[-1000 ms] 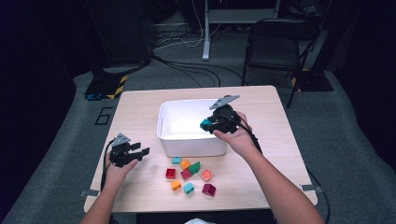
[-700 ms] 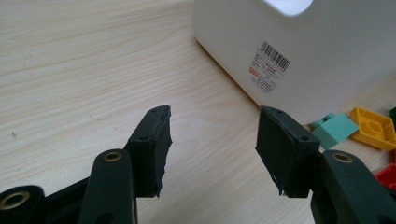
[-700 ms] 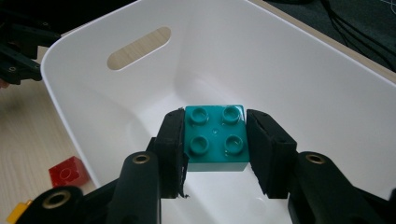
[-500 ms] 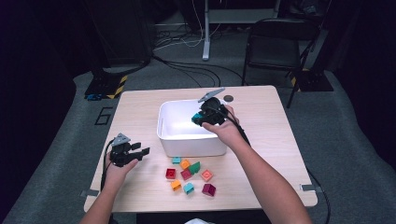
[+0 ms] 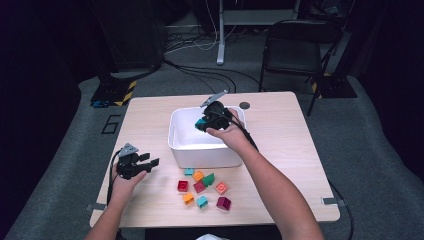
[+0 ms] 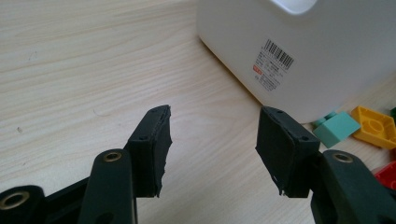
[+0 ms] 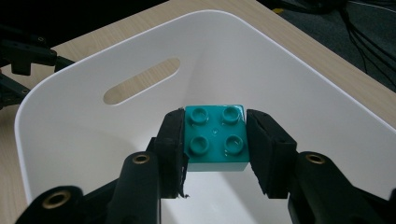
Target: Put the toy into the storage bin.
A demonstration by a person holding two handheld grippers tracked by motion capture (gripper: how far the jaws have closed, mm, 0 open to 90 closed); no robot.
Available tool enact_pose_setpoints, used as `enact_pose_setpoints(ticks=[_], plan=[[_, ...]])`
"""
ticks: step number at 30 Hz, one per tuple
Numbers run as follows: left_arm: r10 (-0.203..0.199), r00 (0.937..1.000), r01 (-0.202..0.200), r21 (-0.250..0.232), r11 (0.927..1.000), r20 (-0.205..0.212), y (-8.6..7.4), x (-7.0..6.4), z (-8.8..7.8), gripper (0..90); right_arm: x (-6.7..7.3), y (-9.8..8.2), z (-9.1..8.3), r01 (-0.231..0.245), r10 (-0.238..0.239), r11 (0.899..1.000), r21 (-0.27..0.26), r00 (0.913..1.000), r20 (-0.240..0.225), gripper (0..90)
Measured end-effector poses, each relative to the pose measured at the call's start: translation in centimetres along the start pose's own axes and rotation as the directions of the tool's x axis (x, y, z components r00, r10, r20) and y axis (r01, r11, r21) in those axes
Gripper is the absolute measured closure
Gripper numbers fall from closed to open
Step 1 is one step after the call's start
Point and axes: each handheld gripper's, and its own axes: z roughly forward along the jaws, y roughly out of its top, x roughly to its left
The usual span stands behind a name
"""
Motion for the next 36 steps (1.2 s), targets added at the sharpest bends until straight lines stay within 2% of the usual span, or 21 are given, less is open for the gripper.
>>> enact_pose_setpoints(ticks=[8, 9, 11, 19, 20, 25, 28, 29, 31, 34, 36], plan=[[0.027, 0.9995, -0.027, 0.001, 0.9996, -0.018, -0.4, -0.6, -0.5, 44.2, -0.2, 0.5, 1.2, -0.009, 0.009, 1.0, 0.008, 0.9999, -0.013, 58.2], [0.033, 0.9993, -0.033, 0.002, 0.9995, -0.019, -0.5, -0.6, -0.7, 44.2, -0.4, 0.6, 1.6, 0.003, -0.003, 1.0, 0.009, 0.9997, -0.025, 58.3], [0.032, 0.9992, -0.032, 0.001, 0.9995, -0.025, -0.6, -0.6, -0.9, 44.2, -0.3, 0.6, 2.0, -0.011, 0.011, 1.0, 0.011, 0.9996, -0.026, 58.2], [0.017, 0.9992, -0.017, -0.006, 0.9998, -0.037, -1.0, -0.3, -1.4, 44.2, -0.7, 0.4, 2.8, 0.009, -0.008, 0.999, 0.044, 0.9998, -0.015, 55.2], [0.016, 0.9992, -0.016, -0.003, 0.9999, -0.038, -1.0, -0.3, -1.5, 44.2, -0.6, 0.4, 2.8, -0.008, 0.008, 0.999, 0.044, 0.9999, -0.013, 54.3], [0.016, 0.9991, -0.016, -0.008, 0.9998, -0.04, -1.0, -0.3, -1.4, 44.1, -0.5, 0.5, 2.1, -0.005, 0.005, 1.0, 0.03, 1.0, -0.003, 53.6], [0.015, 0.9991, -0.015, -0.009, 0.9998, -0.039, -0.9, -0.3, -1.2, 44.0, 0.0, 0.7, 0.8, -0.008, 0.008, 1.0, 0.014, 0.9999, -0.013, 53.6], [0.016, 0.9992, -0.016, -0.005, 0.9999, -0.037, -0.9, -0.3, -1.2, 44.0, 0.0, 0.8, 0.4, 0.008, -0.008, 1.0, 0.007, 0.9998, -0.017, 53.5], [0.015, 0.9993, -0.015, -0.006, 0.9999, -0.035, -0.9, -0.3, -1.1, 44.0, 0.3, 0.7, 0.0, 0.001, -0.001, 1.0, 0.005, 0.9998, -0.019, 53.0], [0.019, 0.9993, -0.019, -0.004, 0.9998, -0.031, -0.8, -0.3, -1.0, 43.8, 0.9, 0.6, -1.6, 0.013, -0.014, 1.0, -0.017, 0.9994, -0.032, 50.9], [0.014, 0.9993, -0.014, -0.009, 0.9999, -0.034, -0.7, -0.3, -1.0, 43.8, 1.1, 0.5, -2.1, 0.02, -0.021, 1.0, -0.023, 0.9992, -0.034, 50.9]])
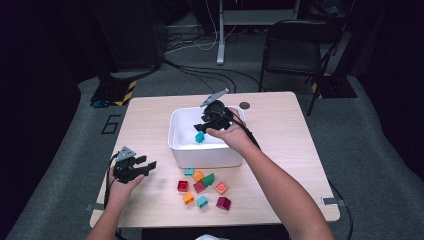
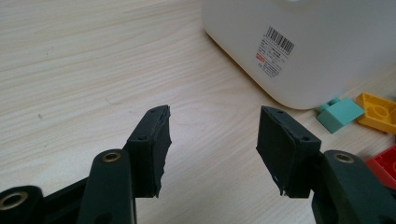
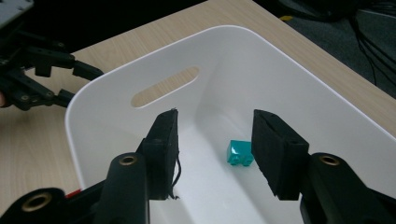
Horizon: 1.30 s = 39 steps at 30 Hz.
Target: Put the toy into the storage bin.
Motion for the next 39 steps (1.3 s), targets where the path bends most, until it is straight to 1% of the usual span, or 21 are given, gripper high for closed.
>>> enact_pose_setpoints(ticks=[1, 2, 3, 5, 7, 8, 9, 10, 12, 13, 16, 17, 19, 22, 28, 30, 32, 33, 37, 38, 39], plan=[[-0.003, 1.0, 0.003, -0.009, 1.0, 0.0, 0.0, 0.0, 0.1, 43.6, 0.5, -0.2, -0.8, 0.0, 0.0, 1.0, -0.019, 1.0, -0.009, 50.9], [-0.002, 1.0, 0.002, 0.002, 1.0, 0.005, 0.1, 0.1, 0.0, 43.6, 0.7, -0.4, -1.2, 0.008, -0.008, 1.0, -0.023, 0.9999, -0.008, 51.0], [-0.007, 1.0, 0.007, 0.0, 1.0, 0.005, 0.1, 0.2, 0.1, 43.6, 0.7, -0.4, -1.2, 0.008, -0.008, 1.0, -0.023, 0.9999, -0.008, 51.0], [-0.012, 0.9999, 0.012, 0.001, 0.9999, 0.008, 0.2, 0.3, 0.2, 43.6, 1.4, -0.9, -2.1, 0.029, -0.029, 0.999, -0.029, 0.9996, 0.001, 50.9], [-0.016, 0.9998, 0.016, 0.001, 0.9999, 0.008, 0.2, 0.3, 0.3, 43.7, 1.6, -1.0, -2.4, 0.031, -0.031, 0.999, -0.03, 0.9995, -0.001, 50.4], [-0.019, 0.9998, 0.019, -0.007, 0.9998, 0.007, 0.2, 0.3, 0.4, 43.7, 2.0, -1.3, -2.9, 0.046, -0.046, 0.998, -0.034, 0.9989, -0.004, 50.1], [-0.019, 0.9998, 0.019, -0.005, 0.9998, 0.007, 0.3, 0.3, 0.4, 43.7, 2.1, -1.5, -3.1, 0.047, -0.047, 0.998, -0.038, 0.9988, -0.012, 50.8], [-0.019, 0.9998, 0.019, -0.005, 0.9998, 0.007, 0.3, 0.3, 0.4, 43.6, 2.1, -1.5, -3.1, 0.047, -0.047, 0.998, -0.038, 0.9988, -0.012, 50.8], [-0.016, 0.9998, 0.016, -0.008, 0.9998, 0.01, 0.3, 0.3, 0.5, 43.7, 2.5, -1.9, -3.6, 0.045, -0.046, 0.998, -0.038, 0.9983, -0.035, 51.4], [-0.011, 0.9998, 0.011, 0.001, 0.9999, 0.014, 0.4, 0.3, 0.6, 43.6, 2.9, -2.4, -4.0, 0.044, -0.046, 0.998, -0.04, 0.998, -0.044, 50.1], [-0.012, 0.9999, 0.012, 0.001, 0.9999, 0.012, 0.5, 0.2, 0.7, 43.6, 3.2, -2.9, -4.2, 0.053, -0.055, 0.998, -0.043, 0.9974, -0.047, 49.2], [-0.009, 0.9999, 0.009, 0.003, 1.0, 0.015, 0.5, 0.2, 0.7, 43.6, 3.4, -3.2, -4.4, 0.046, -0.048, 0.998, -0.043, 0.9977, -0.049, 49.2], [-0.007, 0.9998, 0.006, 0.007, 1.0, 0.016, 0.5, 0.2, 0.7, 43.6, 3.9, -3.9, -4.6, 0.056, -0.059, 0.997, -0.044, 0.9966, -0.057, 49.5], [-0.007, 0.9999, 0.007, 0.009, 0.9999, 0.015, 0.5, 0.2, 0.7, 43.6, 4.2, -4.4, -4.6, 0.063, -0.066, 0.997, -0.045, 0.9956, -0.067, 50.0], [-0.007, 0.9999, 0.007, 0.009, 0.9999, 0.013, 0.5, 0.1, 0.7, 43.6, 5.3, -6.4, -4.3, 0.079, -0.084, 0.995, -0.054, 0.9926, -0.088, 51.4], [-0.005, 0.9999, 0.005, 0.008, 1.0, 0.013, 0.5, 0.2, 0.7, 43.6, 5.5, -6.8, -4.2, 0.073, -0.078, 0.996, -0.051, 0.9929, -0.09, 51.6], [-0.006, 0.9999, 0.006, 0.009, 0.9999, 0.012, 0.4, 0.2, 0.7, 43.6, 5.7, -7.3, -4.1, 0.084, -0.088, 0.995, -0.047, 0.9923, -0.087, 52.2], [-0.004, 0.9999, 0.004, 0.007, 1.0, 0.009, 0.4, 0.1, 0.7, 43.6, 5.9, -8.0, -3.8, 0.088, -0.091, 0.995, -0.04, 0.9921, -0.086, 53.0], [-0.006, 1.0, 0.006, 0.008, 1.0, 0.008, 0.4, 0.1, 0.6, 43.6, 6.1, -9.0, -3.4, 0.086, -0.089, 0.995, -0.041, 0.9933, -0.074, 53.4], [-0.007, 0.9999, 0.007, 0.008, 0.9999, 0.008, 0.4, 0.1, 0.7, 43.6, 6.2, -9.7, -3.1, 0.088, -0.091, 0.995, -0.036, 0.993, -0.075, 53.9], [-0.006, 0.9999, 0.006, 0.009, 0.9999, 0.009, 0.4, 0.1, 0.7, 43.6, 6.2, -9.7, -3.1, 0.088, -0.091, 0.995, -0.036, 0.993, -0.075, 53.9]])
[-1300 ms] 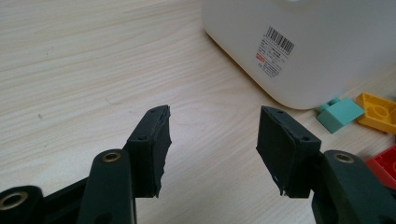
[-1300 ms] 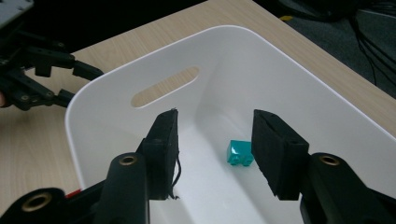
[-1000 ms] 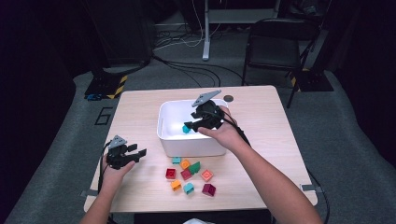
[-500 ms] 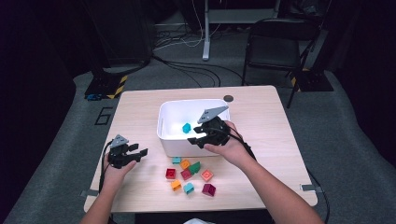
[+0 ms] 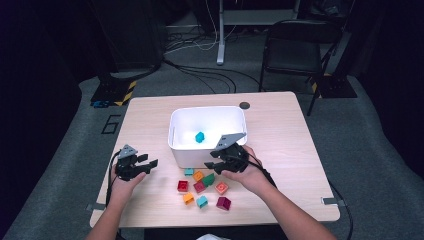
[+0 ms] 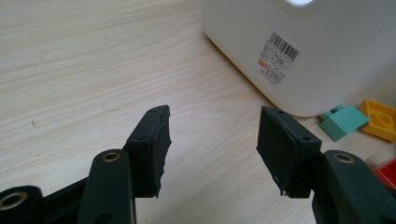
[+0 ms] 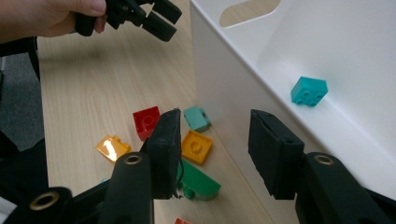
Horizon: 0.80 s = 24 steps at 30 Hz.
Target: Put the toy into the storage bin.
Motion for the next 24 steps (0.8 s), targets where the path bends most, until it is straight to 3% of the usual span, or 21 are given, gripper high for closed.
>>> enact_pose_setpoints(ticks=[2, 9, 14, 19, 24], plan=[[-0.001, 1.0, 0.001, -0.003, 1.0, -0.002, 0.0, 0.0, 0.1, 43.6, 0.3, -1.0, 0.5, -0.022, 0.022, 1.0, 0.012, 0.9998, -0.001, 53.9], [0.003, 1.0, -0.003, 0.002, 1.0, -0.001, 0.0, 0.0, 0.0, 43.6, 0.9, -3.2, 1.5, -0.026, 0.026, 0.999, 0.036, 0.9997, 0.004, 54.4], [0.001, 1.0, -0.001, 0.001, 1.0, 0.0, 0.0, 0.0, 0.0, 43.6, 1.4, -5.3, 2.3, -0.066, 0.066, 0.997, 0.042, 0.9978, -0.004, 55.5], [-0.001, 1.0, 0.001, -0.006, 1.0, -0.003, -0.1, 0.0, 0.1, 43.7, 1.5, -6.7, 2.5, -0.104, 0.104, 0.994, 0.041, 0.9946, 0.005, 55.4], [0.0, 1.0, 0.0, 0.001, 1.0, -0.002, 0.0, -0.1, 0.1, 43.7, 1.7, -7.5, 2.7, -0.108, 0.108, 0.993, 0.054, 0.9941, 0.004, 55.0]])
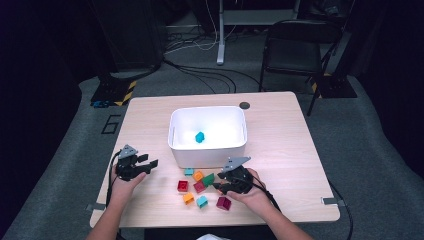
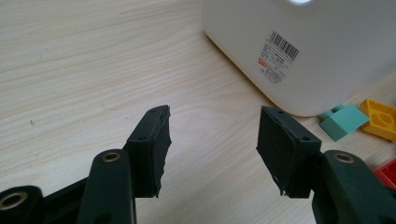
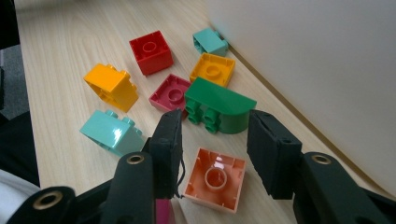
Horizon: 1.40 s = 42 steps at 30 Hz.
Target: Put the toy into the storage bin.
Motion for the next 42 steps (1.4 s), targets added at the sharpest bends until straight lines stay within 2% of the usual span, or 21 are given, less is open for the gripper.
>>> enact_pose_setpoints(ticks=[9, 19, 21, 31, 42], plan=[[-0.001, 1.0, 0.001, 0.002, 1.0, 0.0, 0.0, 0.0, 0.0, 43.7, 0.2, -0.9, 0.6, -0.008, 0.008, 1.0, 0.023, 0.9999, 0.012, 52.3], [0.0, 1.0, 0.0, 0.004, 1.0, -0.001, 0.0, 0.0, 0.0, 43.7, -0.1, -1.5, 0.8, -0.019, 0.018, 0.999, 0.03, 0.9996, 0.019, 50.5], [0.0, 1.0, 0.0, 0.005, 1.0, -0.001, 0.0, 0.0, 0.1, 43.7, -0.2, -1.5, 0.9, -0.018, 0.017, 0.999, 0.034, 0.9993, 0.034, 49.9], [-0.001, 1.0, 0.001, 0.003, 1.0, 0.0, 0.0, 0.0, 0.1, 43.7, -0.4, -2.1, 1.1, -0.022, 0.021, 0.996, 0.081, 0.9996, 0.02, 56.5], [0.0, 1.0, 0.0, 0.006, 1.0, 0.001, 0.0, 0.0, 0.1, 43.6, -0.6, -1.5, 0.3, -0.023, 0.022, 0.997, 0.075, 0.9996, 0.019, 58.0]])
